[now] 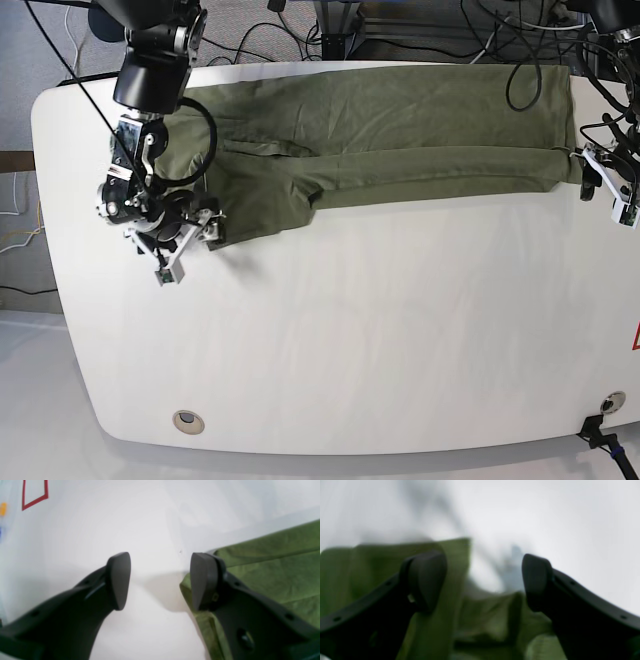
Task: Fold the T-shirt properly
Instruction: 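Release the hem and reposition the right gripper at the folded sleeve end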
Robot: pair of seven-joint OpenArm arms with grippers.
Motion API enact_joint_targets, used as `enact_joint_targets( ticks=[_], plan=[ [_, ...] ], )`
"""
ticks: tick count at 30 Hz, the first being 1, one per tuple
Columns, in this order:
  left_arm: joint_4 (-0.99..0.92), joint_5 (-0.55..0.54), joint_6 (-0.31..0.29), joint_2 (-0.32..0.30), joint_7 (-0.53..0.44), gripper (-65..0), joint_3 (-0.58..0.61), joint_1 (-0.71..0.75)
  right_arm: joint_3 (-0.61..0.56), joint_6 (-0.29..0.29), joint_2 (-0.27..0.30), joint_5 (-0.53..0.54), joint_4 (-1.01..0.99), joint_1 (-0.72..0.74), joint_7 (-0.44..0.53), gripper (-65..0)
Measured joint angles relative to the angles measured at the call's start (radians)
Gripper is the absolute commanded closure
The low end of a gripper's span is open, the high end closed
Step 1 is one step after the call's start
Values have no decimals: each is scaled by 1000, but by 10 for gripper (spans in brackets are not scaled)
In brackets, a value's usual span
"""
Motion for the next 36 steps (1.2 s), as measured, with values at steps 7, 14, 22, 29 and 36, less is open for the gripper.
enact_joint_targets(
  ticks=[7, 14, 22, 29, 36],
  plan=[
    [-4, 4, 3, -3, 0, -347, 23, 0, 1, 0, -82, 8, 50, -66, 53, -401],
    [-4, 4, 0, -1, 0, -347, 31, 0, 0, 0, -89, 18, 49, -72, 37, 0],
    [-49, 4, 2, 0, -16, -347, 66, -30, 0, 133, -169, -3, 440, -126, -296, 0],
    [-58, 3, 1, 0, -46, -347, 77, -28, 1, 148, -210, 122, 650, -304, -468, 0],
    [-105, 4, 2, 1, -49, -347, 76, -54, -4, 152, -121, 462, 651, -463, -529, 0]
  ],
)
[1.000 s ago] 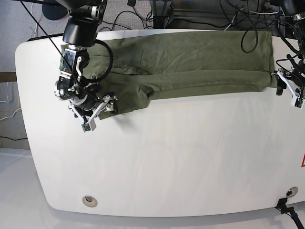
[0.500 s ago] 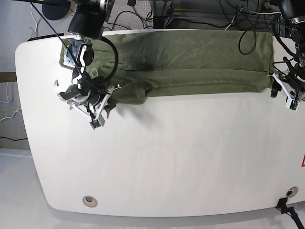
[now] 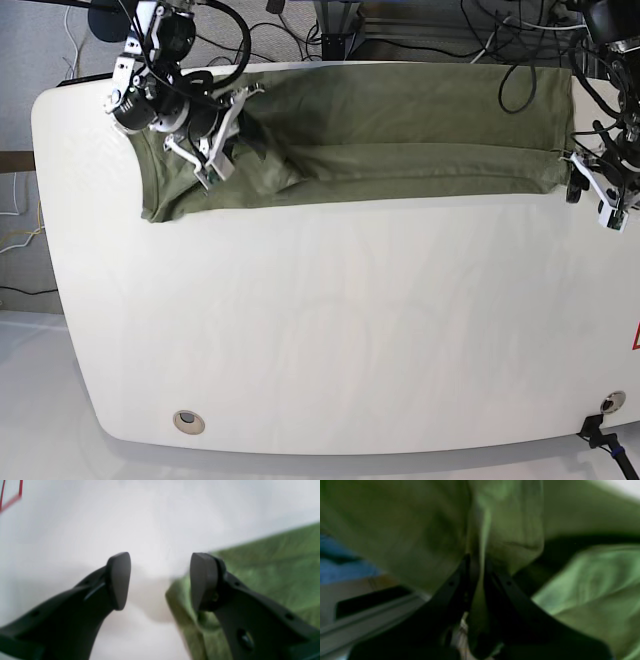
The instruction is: Fold the T-shirt properly
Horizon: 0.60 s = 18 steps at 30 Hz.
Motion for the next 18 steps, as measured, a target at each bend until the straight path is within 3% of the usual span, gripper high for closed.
enact_joint_targets(
  ticks=[2, 9, 11, 14, 18],
  plan=[
    [-1, -3, 0, -1, -8, -347, 0, -4, 0, 0, 24, 46, 0, -14, -16, -1],
    [-18, 3, 2, -1, 3, -347, 1, 0, -1, -14, 148, 159, 0, -63, -28, -328],
    [-18, 4, 2, 0, 4, -347, 1, 1, -1, -14, 177, 168, 0, -66, -23, -392],
    [-18, 3, 2, 0, 3, -347, 1, 1, -14, -14, 201, 166, 0, -87, -21, -407],
    [-18, 5, 2, 0, 4, -347, 1, 1, -151, -14, 278, 167, 0, -117, -27, -407]
  ],
)
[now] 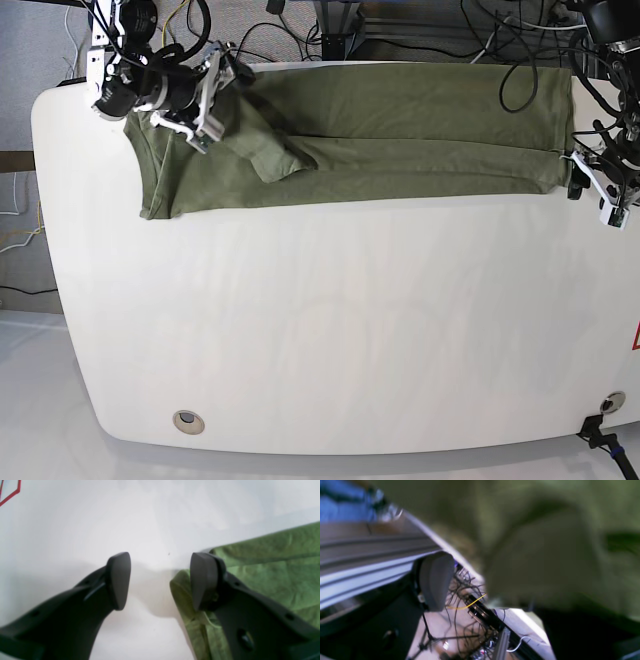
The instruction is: Fold the T-shirt properly
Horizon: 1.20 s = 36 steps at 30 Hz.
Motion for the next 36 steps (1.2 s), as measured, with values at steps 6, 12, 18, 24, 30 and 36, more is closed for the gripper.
enact_joint_targets(
  ticks=[6, 12, 18, 24, 30, 36],
  plan=[
    [0, -1, -1, 0, 0, -347, 1, 0, -77, 3, 66, 24, 0, -10, -6, -407],
    [0, -2, 0, -1, 0, -347, 1, 0, -79, 2, 86, 132, 3, 68, 9, -407],
    [-58, 1, 5, -1, -1, -347, 13, -33, -81, 0, 37, 138, 0, 108, -5, -407],
    [-63, -1, 4, 10, -56, -347, 25, -32, -73, 0, 97, -5, -1, 246, -7, -407],
    [-33, 4, 6, 60, -85, -347, 23, -24, 49, 1, -22, 127, -2, 277, -8, -407],
    [3, 4, 4, 76, -116, -347, 24, 0, 78, 3, -186, 161, -1, 237, 1, -401]
  ],
)
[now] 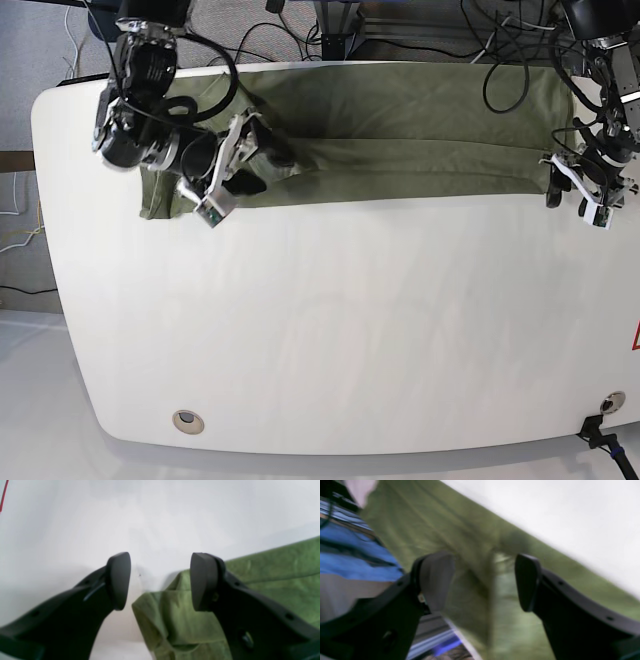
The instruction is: Fold the T-shirt properly
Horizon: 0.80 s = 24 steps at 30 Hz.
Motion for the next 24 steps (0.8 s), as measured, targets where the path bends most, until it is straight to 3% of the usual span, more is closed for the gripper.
enact_joint_targets(
  ticks=[2, 3, 6, 7, 11, 16, 19, 24],
  plan=[
    [0, -3, 0, 0, -2, -336, 0, -2, -2, 0, -23, -4, -2, -41, -11, -333],
    [0, -3, -4, 0, -4, -296, 0, -2, -2, 0, -21, -3, -2, -51, -10, -262],
    [13, 0, -4, 0, -3, -91, -1, 6, 0, -3, 25, -2, -3, -59, 39, -14],
    [33, -5, -3, -1, -5, 0, -1, 19, 4, -3, 47, -7, -2, -60, 48, 0],
    [136, -5, -2, -3, -76, 0, -4, 103, 40, -3, 127, -108, -2, -58, 116, 0],
    [312, -5, -9, 31, -79, 0, -6, 273, 37, -3, 169, -294, 0, -74, 217, 0],
    [380, -9, -14, 45, -116, 0, -4, 369, 39, -3, 174, -423, 2, -124, 346, 0],
    [372, 114, -3, 140, -342, 0, -7, 446, 29, -3, 113, -667, 1, -209, 585, 0]
  ],
)
